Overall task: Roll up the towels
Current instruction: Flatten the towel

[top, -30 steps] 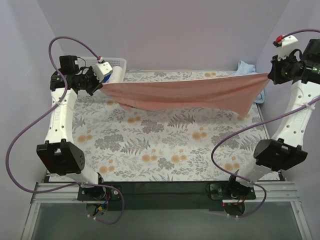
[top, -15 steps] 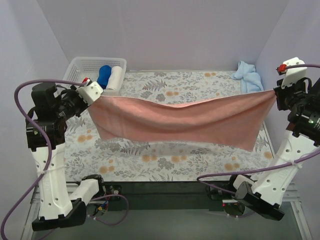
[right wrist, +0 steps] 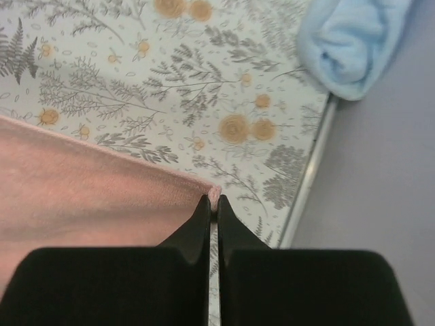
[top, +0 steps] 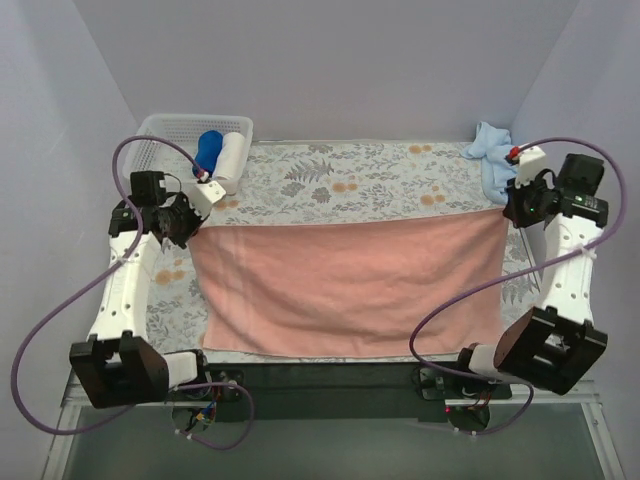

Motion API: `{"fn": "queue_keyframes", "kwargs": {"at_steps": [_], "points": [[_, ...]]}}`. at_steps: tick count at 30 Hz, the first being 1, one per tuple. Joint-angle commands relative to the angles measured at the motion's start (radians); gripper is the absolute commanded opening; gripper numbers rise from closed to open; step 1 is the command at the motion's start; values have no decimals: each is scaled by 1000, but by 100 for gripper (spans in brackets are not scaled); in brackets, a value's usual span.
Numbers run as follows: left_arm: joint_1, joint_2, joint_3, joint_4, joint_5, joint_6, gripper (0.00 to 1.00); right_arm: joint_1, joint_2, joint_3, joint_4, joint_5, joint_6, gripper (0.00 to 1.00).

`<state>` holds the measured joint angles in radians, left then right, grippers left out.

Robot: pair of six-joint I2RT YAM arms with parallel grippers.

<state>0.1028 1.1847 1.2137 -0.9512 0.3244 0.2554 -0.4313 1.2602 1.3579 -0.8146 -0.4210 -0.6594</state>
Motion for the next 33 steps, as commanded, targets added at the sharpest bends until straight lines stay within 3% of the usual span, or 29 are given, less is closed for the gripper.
{"fn": "queue_keyframes", "kwargs": {"at_steps": [1,8,12,13,14,16,18,20,25,29,33], "points": [[6,59,-57,156,-16,-42,0,101,51,-58,211,89,50,1],[6,358,9,327,-27,-96,0,143,381,85,298,152,167,1],[6,522,124,318,-22,-120,0,166,533,205,295,179,199,1],[6,564,147,316,-19,-133,9,175,565,266,270,192,207,1],[6,581,180,322,-16,-146,17,183,632,297,253,223,213,13],[6,621,226,307,-1,-160,33,190,723,396,195,244,243,26],[6,628,279,296,-4,-180,40,186,755,443,172,277,254,40],[6,628,312,240,8,-177,47,180,760,472,149,289,253,45],[5,505,232,146,86,-85,44,160,633,413,43,248,158,49],[-2,422,118,8,186,8,40,160,507,259,-75,209,20,42],[-9,366,-12,23,199,24,33,161,404,31,-159,225,-74,33]]}}
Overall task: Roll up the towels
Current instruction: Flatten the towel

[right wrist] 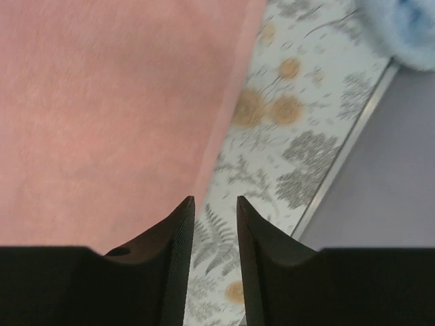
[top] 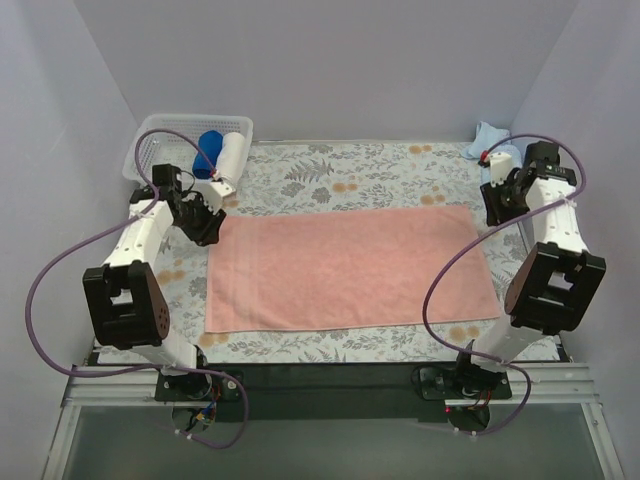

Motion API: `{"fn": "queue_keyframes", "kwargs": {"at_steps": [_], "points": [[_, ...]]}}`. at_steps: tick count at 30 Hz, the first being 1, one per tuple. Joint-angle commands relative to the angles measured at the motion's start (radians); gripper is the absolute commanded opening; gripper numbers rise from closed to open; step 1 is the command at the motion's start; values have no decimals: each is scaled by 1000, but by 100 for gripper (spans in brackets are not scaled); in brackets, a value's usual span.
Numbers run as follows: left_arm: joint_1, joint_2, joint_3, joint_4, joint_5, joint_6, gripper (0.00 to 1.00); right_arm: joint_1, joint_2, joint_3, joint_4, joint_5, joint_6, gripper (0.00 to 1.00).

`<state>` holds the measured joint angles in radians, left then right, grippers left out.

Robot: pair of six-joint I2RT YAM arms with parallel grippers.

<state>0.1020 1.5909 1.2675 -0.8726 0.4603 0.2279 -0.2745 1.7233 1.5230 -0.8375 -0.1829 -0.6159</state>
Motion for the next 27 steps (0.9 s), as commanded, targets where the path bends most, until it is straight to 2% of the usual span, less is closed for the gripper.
{"fn": "queue_keyframes", "kwargs": {"at_steps": [1,5,11,20,24,27], "points": [[-13,-43,-88,-48,57,39,32,4,-92,-170,-138,-10,-123,31],[-35,1,-137,12,17,-2,28,4,-137,-306,-146,11,-140,29],[-38,128,-94,122,-55,-88,25,3,-79,-368,-85,0,-102,29],[-36,359,73,207,-149,-176,23,14,126,-271,0,-30,4,28],[-27,438,170,201,-172,-180,22,34,200,-218,44,-30,63,28],[-5,481,271,147,-131,-191,22,40,248,-156,46,-47,116,27]]}}
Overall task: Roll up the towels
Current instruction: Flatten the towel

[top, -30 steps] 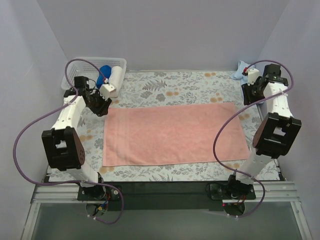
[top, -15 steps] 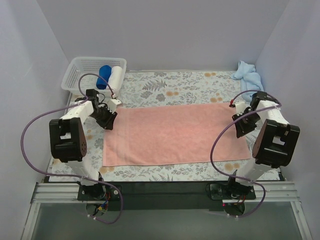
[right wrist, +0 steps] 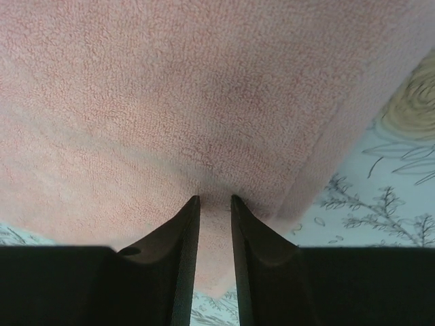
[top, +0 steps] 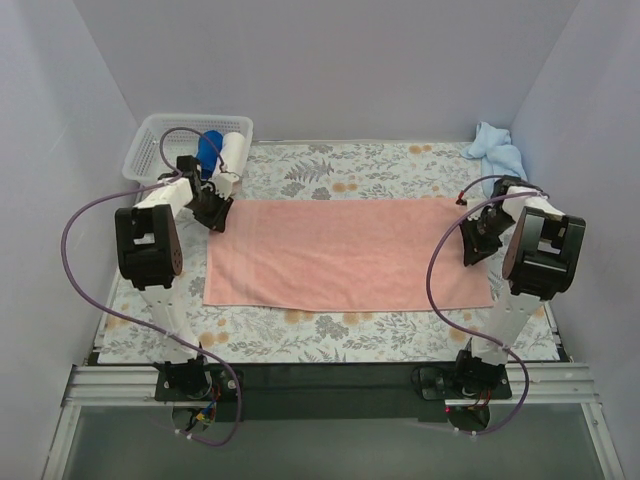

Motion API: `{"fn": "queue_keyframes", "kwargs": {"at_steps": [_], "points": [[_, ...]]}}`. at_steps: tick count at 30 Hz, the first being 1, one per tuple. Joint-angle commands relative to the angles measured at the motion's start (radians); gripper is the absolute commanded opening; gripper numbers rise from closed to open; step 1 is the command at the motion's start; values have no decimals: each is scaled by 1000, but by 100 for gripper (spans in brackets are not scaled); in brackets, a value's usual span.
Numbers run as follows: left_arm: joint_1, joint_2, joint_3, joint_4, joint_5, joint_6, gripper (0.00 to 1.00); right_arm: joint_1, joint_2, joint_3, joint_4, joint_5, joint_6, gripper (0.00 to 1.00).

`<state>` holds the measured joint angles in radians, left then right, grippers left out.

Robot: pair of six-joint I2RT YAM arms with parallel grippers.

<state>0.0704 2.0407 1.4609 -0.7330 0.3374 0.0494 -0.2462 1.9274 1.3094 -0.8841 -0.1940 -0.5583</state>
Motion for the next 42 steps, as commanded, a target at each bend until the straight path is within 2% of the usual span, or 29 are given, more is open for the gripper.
{"fn": "queue_keyframes", "kwargs": {"at_steps": [1,4,5,7,8,10,12,13,14,17,18,23,27,34,35,42], "points": [[31,30,94,-12,18,-7,26,12,44,71,89,-38,66,27],[32,-45,108,-97,93,68,32,12,-16,106,45,-58,49,31],[32,-74,102,-150,115,119,38,12,-40,109,27,-68,20,39],[34,-163,84,-216,172,180,43,10,-135,100,-41,-85,-21,55],[34,-195,76,-286,190,210,46,8,-174,73,-55,-85,-66,80],[34,-293,24,-333,199,286,47,7,-282,36,-76,-65,-101,83],[34,-390,-37,-382,195,351,48,7,-338,-19,-90,-13,-147,79],[34,-417,-104,-390,178,366,48,7,-373,-38,-98,4,-161,73],[34,-445,-141,-391,167,372,48,5,-386,-54,-111,39,-169,59],[32,-533,-272,-388,140,403,43,5,-418,-119,-122,100,-173,42],[31,-563,-302,-382,138,402,41,5,-430,-159,-121,108,-167,40],[8,-609,-448,-346,143,380,37,5,-438,-262,-81,97,-134,36],[-4,-608,-534,-264,89,359,34,7,-401,-320,-6,114,-114,34],[-6,-547,-588,-148,-26,308,28,5,-312,-389,119,188,-92,28],[-4,-537,-599,-117,-75,305,27,5,-305,-395,140,233,-92,26],[2,-498,-709,-42,-233,334,22,-5,-269,-485,232,340,-114,22]]}}
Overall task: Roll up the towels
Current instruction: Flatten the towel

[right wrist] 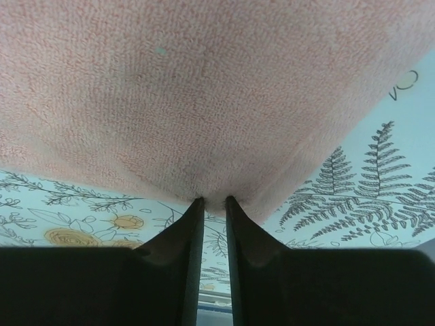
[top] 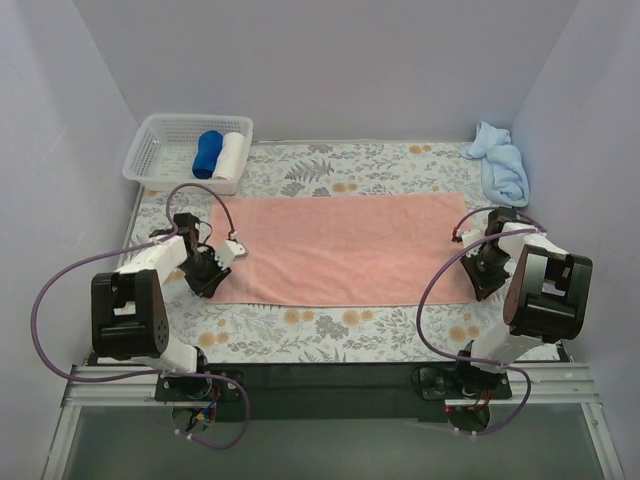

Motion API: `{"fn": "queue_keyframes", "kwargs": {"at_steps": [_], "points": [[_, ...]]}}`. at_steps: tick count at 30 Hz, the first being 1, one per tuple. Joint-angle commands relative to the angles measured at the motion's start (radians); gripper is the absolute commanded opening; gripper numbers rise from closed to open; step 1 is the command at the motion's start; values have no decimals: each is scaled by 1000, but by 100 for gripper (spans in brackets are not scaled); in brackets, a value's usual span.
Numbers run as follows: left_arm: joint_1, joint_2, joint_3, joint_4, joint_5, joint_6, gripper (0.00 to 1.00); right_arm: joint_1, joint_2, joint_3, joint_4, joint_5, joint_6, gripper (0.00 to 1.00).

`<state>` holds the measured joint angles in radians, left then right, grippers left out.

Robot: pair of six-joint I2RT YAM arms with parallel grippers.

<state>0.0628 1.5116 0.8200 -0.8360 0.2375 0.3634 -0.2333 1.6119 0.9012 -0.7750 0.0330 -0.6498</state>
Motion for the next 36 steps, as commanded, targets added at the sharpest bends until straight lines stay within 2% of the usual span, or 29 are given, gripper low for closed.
{"fn": "queue_keyframes", "kwargs": {"at_steps": [1,6,12,17,20,27,31,36], "points": [[12,33,-88,72,-150,34,21,-21,45,-90,137,132,-25,20],[75,32,-99,63,-224,81,18,-41,17,-125,172,215,-56,19],[109,4,-61,3,-216,131,15,-37,-40,-169,137,202,-99,18],[109,-14,-32,-70,-112,157,15,6,-56,-189,68,101,-105,19],[109,-18,24,-121,-14,152,17,40,-87,-162,4,10,-88,24],[106,-11,197,-225,124,120,24,42,-118,85,-178,-160,-25,31],[92,-10,249,-279,157,115,30,42,-124,162,-211,-116,-5,32],[72,-7,223,-273,146,91,30,40,-112,111,-159,14,-24,28]]}}
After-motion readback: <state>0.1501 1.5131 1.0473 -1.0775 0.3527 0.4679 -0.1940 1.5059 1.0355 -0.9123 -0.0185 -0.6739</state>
